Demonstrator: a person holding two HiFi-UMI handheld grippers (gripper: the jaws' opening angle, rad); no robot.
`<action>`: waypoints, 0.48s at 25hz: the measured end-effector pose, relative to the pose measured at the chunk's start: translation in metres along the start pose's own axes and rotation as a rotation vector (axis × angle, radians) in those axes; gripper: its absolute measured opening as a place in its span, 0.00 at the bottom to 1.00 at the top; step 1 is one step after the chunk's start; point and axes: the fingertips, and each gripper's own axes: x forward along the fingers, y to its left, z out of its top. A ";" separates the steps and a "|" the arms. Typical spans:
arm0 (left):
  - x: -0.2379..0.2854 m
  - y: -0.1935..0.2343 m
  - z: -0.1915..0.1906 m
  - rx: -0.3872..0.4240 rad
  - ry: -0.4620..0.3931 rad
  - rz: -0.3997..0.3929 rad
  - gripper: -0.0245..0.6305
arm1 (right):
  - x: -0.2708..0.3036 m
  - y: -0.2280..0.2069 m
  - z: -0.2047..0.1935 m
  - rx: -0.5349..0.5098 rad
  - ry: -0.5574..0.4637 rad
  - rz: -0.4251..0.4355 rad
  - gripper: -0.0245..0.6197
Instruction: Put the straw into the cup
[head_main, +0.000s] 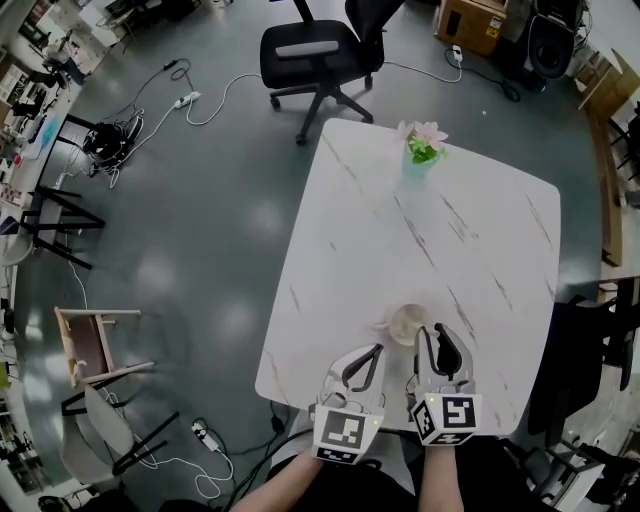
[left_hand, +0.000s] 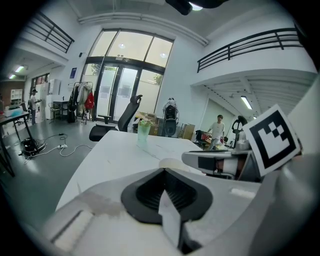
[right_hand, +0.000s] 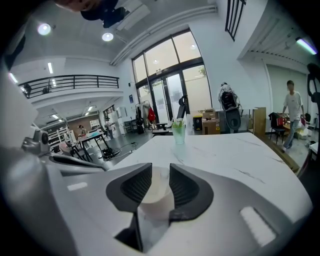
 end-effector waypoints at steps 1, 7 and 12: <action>-0.001 0.000 0.002 0.003 -0.004 -0.001 0.04 | -0.001 0.000 0.001 0.001 -0.002 -0.003 0.21; -0.008 -0.001 0.013 0.014 -0.029 -0.001 0.04 | -0.017 -0.007 0.016 -0.004 -0.049 -0.050 0.21; -0.016 -0.003 0.030 0.030 -0.068 -0.002 0.04 | -0.036 -0.010 0.031 -0.018 -0.085 -0.077 0.21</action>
